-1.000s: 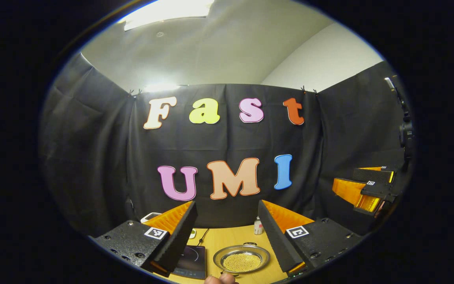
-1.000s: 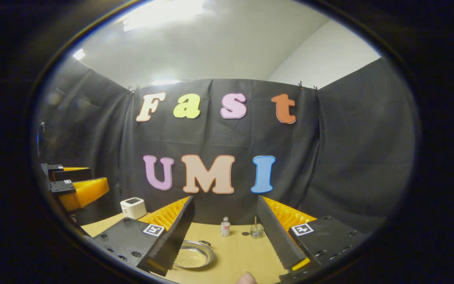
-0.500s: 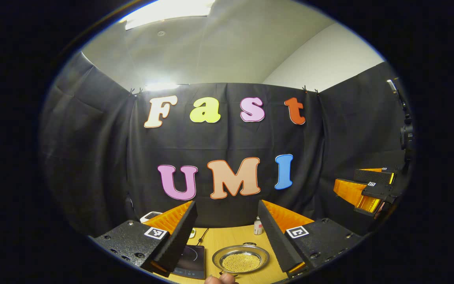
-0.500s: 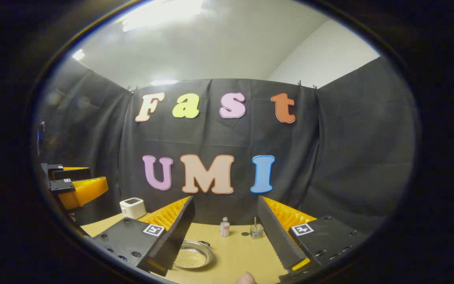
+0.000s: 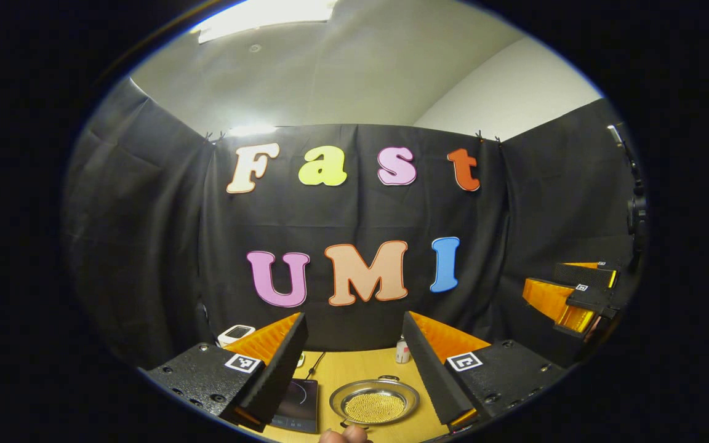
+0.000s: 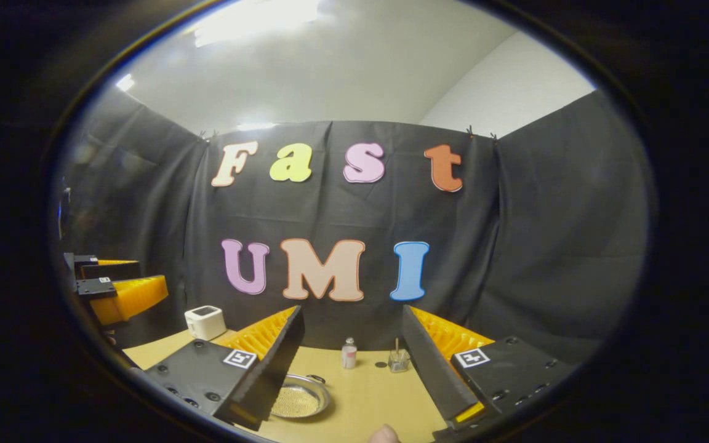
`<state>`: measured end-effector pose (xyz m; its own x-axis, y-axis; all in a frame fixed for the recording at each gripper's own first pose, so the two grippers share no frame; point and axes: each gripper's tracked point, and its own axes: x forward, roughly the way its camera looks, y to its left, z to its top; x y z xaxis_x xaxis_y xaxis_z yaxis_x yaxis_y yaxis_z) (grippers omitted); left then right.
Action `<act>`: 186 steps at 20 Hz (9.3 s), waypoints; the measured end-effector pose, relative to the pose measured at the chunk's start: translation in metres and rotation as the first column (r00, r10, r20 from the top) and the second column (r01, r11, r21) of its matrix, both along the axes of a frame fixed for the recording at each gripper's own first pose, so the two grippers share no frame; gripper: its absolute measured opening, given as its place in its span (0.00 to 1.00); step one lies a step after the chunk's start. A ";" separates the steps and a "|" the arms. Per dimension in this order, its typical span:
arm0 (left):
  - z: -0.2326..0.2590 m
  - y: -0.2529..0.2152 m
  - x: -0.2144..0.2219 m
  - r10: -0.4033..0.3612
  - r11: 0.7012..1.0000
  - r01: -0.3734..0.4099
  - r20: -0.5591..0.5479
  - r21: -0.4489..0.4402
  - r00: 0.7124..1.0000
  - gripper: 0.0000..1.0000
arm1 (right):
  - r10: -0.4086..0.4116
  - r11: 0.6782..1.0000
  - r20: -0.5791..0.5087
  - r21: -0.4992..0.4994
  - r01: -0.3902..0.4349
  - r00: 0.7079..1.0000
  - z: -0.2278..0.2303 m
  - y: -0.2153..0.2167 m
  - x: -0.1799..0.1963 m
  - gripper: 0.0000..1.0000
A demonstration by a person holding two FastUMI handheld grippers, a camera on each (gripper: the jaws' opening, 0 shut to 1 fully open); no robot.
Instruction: First push the handle of the pot to place it horizontally, then grasp the pot with both hands and set it on the induction cooktop.
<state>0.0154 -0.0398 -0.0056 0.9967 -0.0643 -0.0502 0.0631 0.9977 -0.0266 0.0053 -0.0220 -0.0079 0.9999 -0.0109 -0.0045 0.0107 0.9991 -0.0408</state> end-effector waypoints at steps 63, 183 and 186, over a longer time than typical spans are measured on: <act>-0.136 0.253 0.084 0.156 0.988 -0.156 -0.136 0.012 0.978 0.93 | 0.080 0.996 -0.833 0.094 -0.002 0.548 -0.460 0.184 0.006 0.03; -0.555 0.043 0.120 -0.101 0.985 -0.081 -0.897 -0.149 0.430 0.81 | 0.043 0.998 -0.897 0.063 0.030 0.441 -0.569 0.013 0.176 0.64; -0.560 0.045 0.123 -0.093 0.988 -0.069 -0.899 -0.135 0.429 0.67 | 0.055 0.995 -0.894 0.086 0.049 0.444 -0.569 0.012 0.178 0.61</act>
<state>0.1380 0.0052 -0.5653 0.3865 -0.1625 -0.9079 -0.0656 0.9770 -0.2029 0.1829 -0.0098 -0.5773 0.4395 0.0450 -0.8971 0.0168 0.9982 0.0582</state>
